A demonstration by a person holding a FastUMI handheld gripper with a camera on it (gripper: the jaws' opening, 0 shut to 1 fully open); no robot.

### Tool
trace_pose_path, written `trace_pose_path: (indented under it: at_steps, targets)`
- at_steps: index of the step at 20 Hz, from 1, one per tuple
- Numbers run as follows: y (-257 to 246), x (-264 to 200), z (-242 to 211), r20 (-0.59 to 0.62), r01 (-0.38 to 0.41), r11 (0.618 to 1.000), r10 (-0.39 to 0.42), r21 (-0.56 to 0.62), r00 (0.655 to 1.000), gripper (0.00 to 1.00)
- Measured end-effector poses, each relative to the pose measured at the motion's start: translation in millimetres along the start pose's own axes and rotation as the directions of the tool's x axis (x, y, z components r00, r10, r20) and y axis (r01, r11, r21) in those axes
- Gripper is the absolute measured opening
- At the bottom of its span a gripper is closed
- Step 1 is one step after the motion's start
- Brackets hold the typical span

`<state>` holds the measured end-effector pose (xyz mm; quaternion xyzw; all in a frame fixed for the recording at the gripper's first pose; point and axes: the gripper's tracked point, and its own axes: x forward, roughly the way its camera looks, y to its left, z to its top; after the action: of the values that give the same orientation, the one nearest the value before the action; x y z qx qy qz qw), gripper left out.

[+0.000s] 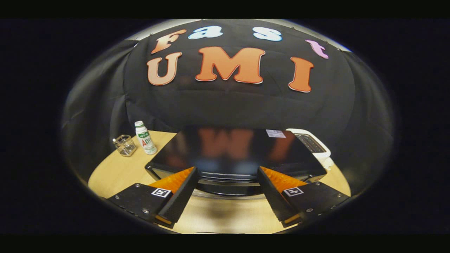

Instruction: Open the toaster oven, put the food inside, and close the toaster oven door.

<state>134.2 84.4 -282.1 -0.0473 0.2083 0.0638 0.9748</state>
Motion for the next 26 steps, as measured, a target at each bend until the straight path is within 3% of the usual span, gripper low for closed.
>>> trace_pose_path:
  at_steps: [2,10,26]
  targets:
    - [-3,0,-5,0.002,0.009,0.999,-0.008,-0.047,1.0,0.99]
    - [-1,-27,-21,-0.006,-0.018,0.999,0.018,-0.036,1.0,0.99]
    - [2,-90,-123,-0.092,-0.029,0.999,0.027,-0.02,0.995,1.0]
